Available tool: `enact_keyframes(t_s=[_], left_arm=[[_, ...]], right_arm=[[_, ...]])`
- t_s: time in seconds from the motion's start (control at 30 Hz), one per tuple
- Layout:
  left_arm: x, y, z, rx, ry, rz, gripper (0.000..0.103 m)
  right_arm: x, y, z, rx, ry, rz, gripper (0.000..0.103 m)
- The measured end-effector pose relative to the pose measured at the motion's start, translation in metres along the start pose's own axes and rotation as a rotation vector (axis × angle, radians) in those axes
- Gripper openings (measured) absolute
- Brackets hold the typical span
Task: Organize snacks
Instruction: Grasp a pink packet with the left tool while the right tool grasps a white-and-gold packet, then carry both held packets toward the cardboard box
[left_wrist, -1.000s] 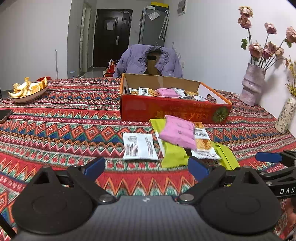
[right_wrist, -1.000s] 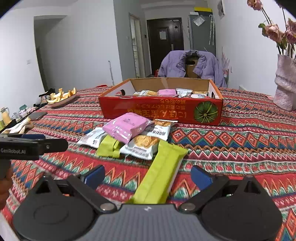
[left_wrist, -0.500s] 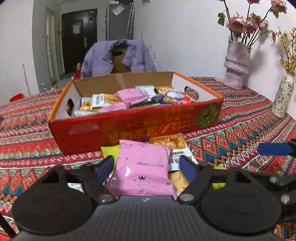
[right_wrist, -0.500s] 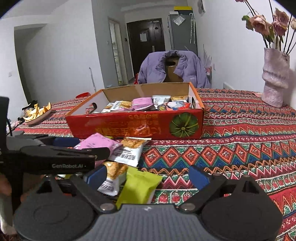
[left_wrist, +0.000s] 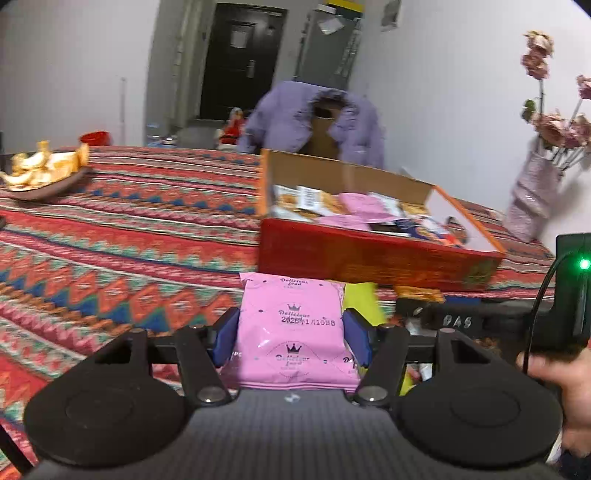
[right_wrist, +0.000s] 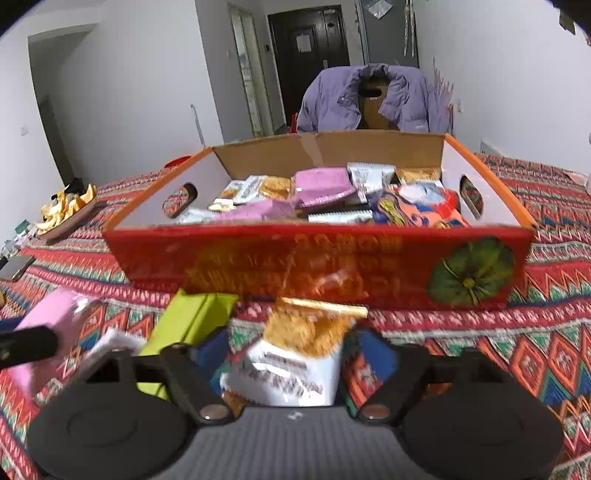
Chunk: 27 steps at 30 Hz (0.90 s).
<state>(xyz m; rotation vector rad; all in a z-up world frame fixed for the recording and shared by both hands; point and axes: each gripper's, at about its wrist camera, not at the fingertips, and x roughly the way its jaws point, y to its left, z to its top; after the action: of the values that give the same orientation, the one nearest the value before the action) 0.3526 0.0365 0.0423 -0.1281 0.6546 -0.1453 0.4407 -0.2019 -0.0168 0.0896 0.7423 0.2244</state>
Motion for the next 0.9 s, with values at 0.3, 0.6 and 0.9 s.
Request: enact_keyframes(t_s=[0.3,0.6,0.9], left_arm=[[-0.017,-0.020,0.000,0.029,-0.026,-0.052,0.062],[-0.070,-0.038,-0.013,0.050,-0.126,-0.038,0.062],[-0.109,-0.055,-0.035,0.054,-0.157,-0.047,0.062]], right_arm=[[-0.041,-0.020,-0.002,0.050,-0.072,0.009,0.040],[-0.140,-0.017,-0.014,0.009,-0.226,0.020,0.040],[-0.195,-0.035,-0.043,0.043,-0.300,-0.003,0.040]])
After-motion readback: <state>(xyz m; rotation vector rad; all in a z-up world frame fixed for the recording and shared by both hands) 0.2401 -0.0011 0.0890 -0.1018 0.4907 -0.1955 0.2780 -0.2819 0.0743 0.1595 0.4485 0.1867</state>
